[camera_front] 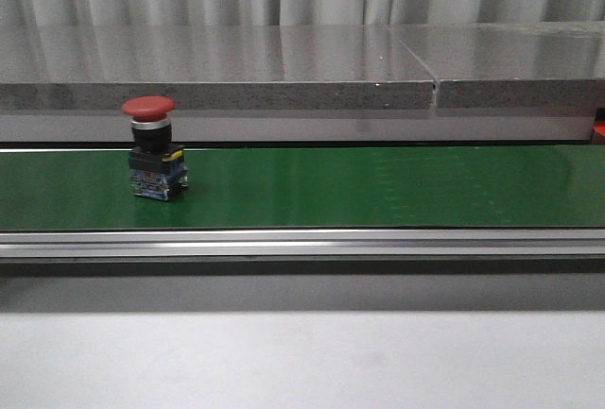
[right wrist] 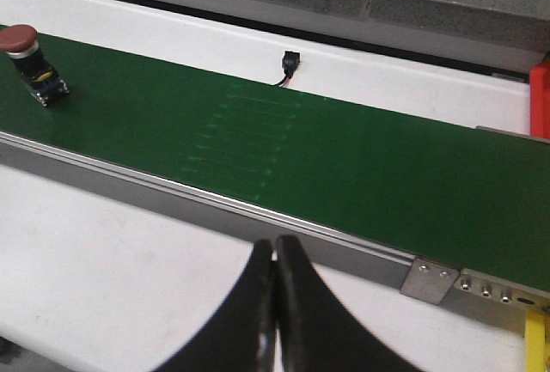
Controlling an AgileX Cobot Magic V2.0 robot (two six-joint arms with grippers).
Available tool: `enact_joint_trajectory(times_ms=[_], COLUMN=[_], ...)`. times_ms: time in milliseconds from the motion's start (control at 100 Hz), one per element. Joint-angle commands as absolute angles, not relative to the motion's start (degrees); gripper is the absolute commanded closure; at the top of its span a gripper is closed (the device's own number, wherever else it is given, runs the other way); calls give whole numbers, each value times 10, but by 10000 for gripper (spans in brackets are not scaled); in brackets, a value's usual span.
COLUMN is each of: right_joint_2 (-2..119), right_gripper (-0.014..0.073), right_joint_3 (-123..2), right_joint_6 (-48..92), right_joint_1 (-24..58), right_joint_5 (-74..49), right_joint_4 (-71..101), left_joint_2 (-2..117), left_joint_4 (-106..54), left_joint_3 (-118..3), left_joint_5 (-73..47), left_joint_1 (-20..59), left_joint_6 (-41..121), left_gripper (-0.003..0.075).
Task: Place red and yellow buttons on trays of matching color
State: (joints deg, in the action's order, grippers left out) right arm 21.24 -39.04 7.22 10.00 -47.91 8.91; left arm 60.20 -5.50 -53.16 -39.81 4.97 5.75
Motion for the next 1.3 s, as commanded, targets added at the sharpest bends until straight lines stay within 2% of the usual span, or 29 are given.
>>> enact_joint_trajectory(times_ms=[0, 420, 620, 860, 960, 1030, 1130, 1180, 1220, 1290], right_joint_2=[215, 254, 327, 453, 513, 556, 616, 642, 662, 699], right_gripper=[700, 700, 700, 688, 581, 430, 171, 77, 21, -19], right_joint_3=[-403, -405, -413, -499, -540, -570, -612, -633, -651, -681], right_joint_6=[76, 73, 73, 73, 73, 73, 73, 73, 73, 73], right_joint_1=[100, 105, 168, 228, 240, 247, 255, 261, 264, 270], right_joint_5=[-440, -451, -442, -441, -442, -443, -454, -462, -469, -479], right_joint_4=[93, 112, 111, 110, 110, 111, 112, 112, 112, 112], left_joint_2=[557, 354, 283, 256, 256, 256, 256, 256, 256, 256], left_joint_4=[-66, -78, -80, -79, -74, -74, -74, -74, -74, -74], left_joint_3=[-524, -422, -389, -375, -375, -375, -375, -375, -375, -375], left_joint_5=[-361, -362, -380, -386, -386, -386, -386, -386, -386, -386], left_joint_1=[64, 66, 66, 66, 66, 66, 66, 66, 66, 66], left_joint_6=[57, 57, 57, 57, 57, 57, 57, 57, 57, 57], left_gripper=[741, 741, 741, 741, 741, 741, 741, 741, 741, 741])
